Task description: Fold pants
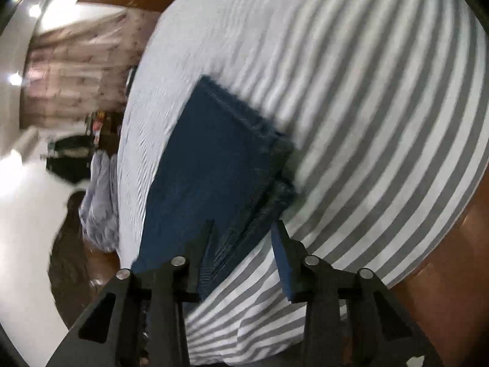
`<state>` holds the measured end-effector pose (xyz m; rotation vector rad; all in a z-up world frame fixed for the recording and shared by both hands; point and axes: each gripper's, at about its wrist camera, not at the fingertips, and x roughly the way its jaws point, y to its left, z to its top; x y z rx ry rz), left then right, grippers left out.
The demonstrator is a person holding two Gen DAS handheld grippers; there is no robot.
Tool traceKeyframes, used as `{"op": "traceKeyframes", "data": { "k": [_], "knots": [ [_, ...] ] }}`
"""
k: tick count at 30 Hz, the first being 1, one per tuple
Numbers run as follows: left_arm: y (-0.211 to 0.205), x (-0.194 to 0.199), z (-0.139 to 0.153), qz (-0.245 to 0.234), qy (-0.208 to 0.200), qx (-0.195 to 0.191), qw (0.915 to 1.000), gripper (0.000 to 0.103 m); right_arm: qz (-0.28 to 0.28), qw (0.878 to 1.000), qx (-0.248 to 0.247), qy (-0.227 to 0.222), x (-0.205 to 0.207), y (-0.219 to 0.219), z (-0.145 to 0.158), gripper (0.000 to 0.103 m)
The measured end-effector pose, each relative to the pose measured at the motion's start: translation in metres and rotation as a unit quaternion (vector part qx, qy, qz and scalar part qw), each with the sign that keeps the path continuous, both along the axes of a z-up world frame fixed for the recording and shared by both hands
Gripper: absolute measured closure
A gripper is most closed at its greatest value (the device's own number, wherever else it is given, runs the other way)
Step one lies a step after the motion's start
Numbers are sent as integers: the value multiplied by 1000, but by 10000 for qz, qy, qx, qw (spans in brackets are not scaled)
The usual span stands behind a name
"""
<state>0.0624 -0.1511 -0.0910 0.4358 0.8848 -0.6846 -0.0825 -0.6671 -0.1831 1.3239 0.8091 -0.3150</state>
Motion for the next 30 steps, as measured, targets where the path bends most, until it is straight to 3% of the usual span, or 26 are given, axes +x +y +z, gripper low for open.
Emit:
{"op": "traceKeyframes", "data": {
  "k": [6, 9, 12, 16, 24, 27, 30],
  "knots": [
    [-4, 5, -28, 102, 181, 283, 9994, 50, -1, 9998, -114, 175, 9, 6, -15, 68],
    [7, 1, -33, 199, 203, 146, 9995, 45, 7, 9995, -306, 91, 21, 7, -4, 68],
    [9, -1, -34, 265, 241, 74, 9993, 44, 53, 9993, -268, 258, 35, 7, -13, 68],
    [13, 0, -33, 364, 349, 52, 9987, 44, -173, 9997, -187, 39, 27, 9, -5, 68],
    [14, 1, -34, 404, 334, 63, 9986, 41, 47, 9988, -463, -165, 25, 3, 18, 68],
    [15, 0, -35, 409, 291, 22, 9987, 40, 225, 9978, -596, 184, 38, 4, 9, 67],
    [16, 0, -35, 457, 301, 1, 9985, 39, -3, 9991, -422, 28, 41, 0, -1, 67]
  ]
}}
